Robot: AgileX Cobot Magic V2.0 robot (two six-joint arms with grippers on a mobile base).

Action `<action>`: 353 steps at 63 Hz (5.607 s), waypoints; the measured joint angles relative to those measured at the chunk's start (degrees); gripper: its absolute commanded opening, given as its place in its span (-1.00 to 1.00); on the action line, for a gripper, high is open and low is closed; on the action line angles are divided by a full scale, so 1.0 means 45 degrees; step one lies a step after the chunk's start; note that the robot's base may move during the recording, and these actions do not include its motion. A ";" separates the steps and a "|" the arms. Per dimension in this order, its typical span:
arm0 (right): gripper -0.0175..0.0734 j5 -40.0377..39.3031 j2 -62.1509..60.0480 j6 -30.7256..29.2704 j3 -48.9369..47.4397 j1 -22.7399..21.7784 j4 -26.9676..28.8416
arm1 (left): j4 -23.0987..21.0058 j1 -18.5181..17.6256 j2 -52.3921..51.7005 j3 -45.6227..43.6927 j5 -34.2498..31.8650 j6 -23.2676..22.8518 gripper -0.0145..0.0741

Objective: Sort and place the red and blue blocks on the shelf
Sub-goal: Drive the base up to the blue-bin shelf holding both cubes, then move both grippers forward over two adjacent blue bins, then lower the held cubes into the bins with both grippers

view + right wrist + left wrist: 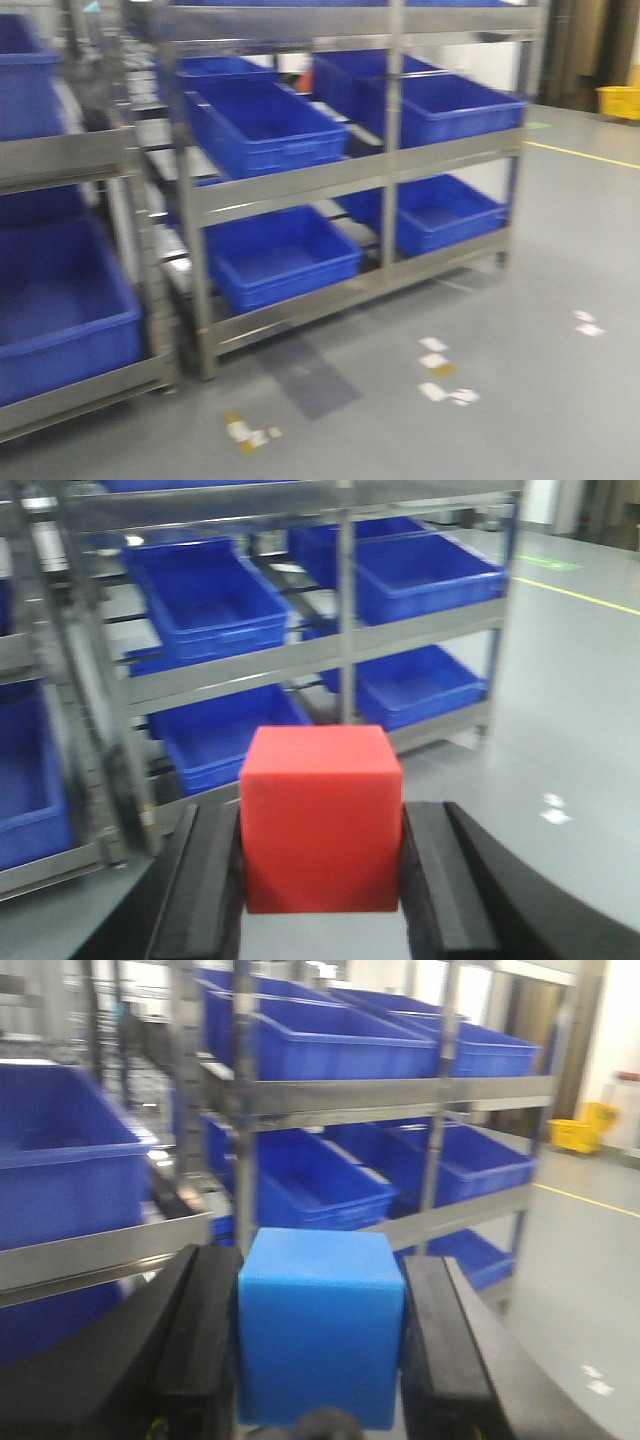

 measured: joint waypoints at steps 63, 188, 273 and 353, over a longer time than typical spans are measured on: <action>0.21 0.0000 0.0000 0.0000 0.0000 0.0000 0.0000 | 0.0000 0.0000 0.0000 0.0000 -0.0090 0.0000 0.05; 0.21 0.0000 0.0000 0.0000 0.0000 0.0000 0.0000 | 0.0000 0.0000 0.0000 0.0000 -0.0090 0.0000 0.05; 0.21 0.0000 0.0000 0.0000 0.0000 -0.0021 0.0000 | 0.0000 0.0000 0.0000 0.0000 -0.0090 0.0000 0.05; 0.21 0.0000 0.0000 0.0000 0.0000 -0.0021 0.0000 | 0.0000 0.0000 0.0000 0.0000 -0.0090 0.0000 0.05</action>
